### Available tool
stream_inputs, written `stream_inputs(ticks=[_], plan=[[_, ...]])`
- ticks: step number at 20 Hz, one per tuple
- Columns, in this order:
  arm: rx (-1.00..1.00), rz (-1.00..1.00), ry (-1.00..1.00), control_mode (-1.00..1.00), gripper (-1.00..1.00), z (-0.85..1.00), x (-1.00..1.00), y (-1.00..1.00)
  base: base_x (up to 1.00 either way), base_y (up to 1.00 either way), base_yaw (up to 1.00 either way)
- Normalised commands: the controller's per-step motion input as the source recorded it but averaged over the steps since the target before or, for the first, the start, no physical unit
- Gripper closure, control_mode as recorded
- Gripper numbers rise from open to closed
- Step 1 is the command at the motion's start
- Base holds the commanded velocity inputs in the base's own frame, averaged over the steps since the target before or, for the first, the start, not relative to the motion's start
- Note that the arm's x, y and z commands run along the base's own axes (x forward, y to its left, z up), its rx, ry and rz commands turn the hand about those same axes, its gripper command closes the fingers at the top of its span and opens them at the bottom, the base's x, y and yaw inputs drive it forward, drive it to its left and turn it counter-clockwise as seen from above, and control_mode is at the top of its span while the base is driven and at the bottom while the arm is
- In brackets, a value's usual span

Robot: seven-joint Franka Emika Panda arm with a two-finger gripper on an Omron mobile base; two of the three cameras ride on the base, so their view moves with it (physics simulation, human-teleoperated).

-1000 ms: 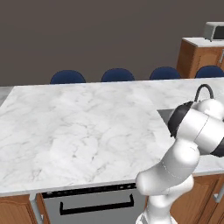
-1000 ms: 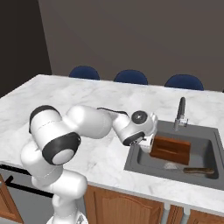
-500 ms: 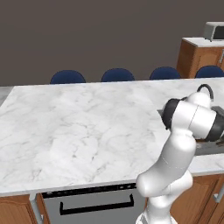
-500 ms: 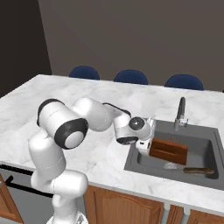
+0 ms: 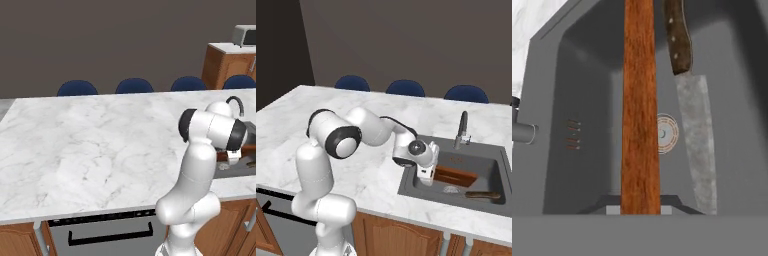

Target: Move the cutting board and knife to the sink. Then move spray from the cabinet to the counter.

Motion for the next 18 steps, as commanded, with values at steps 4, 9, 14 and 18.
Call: stream_inputs(ticks=[4,9,14,18], plan=[[-0.01,0.0,0.14,-1.0,1.0,-0.22,0.09,0.0,0.0,0.0,0.0],[-0.01,0.0,0.11,-1.0,-1.0,0.0,0.05,0.0,0.0,0.0,0.0],[0.0,0.0,0.01,-1.0,-1.0,0.0,0.0,0.0,0.0,0.0,0.0],[0.0,0.0,-0.02,-1.0,-1.0,-0.11,0.28,0.0,0.0,0.0,0.0]])
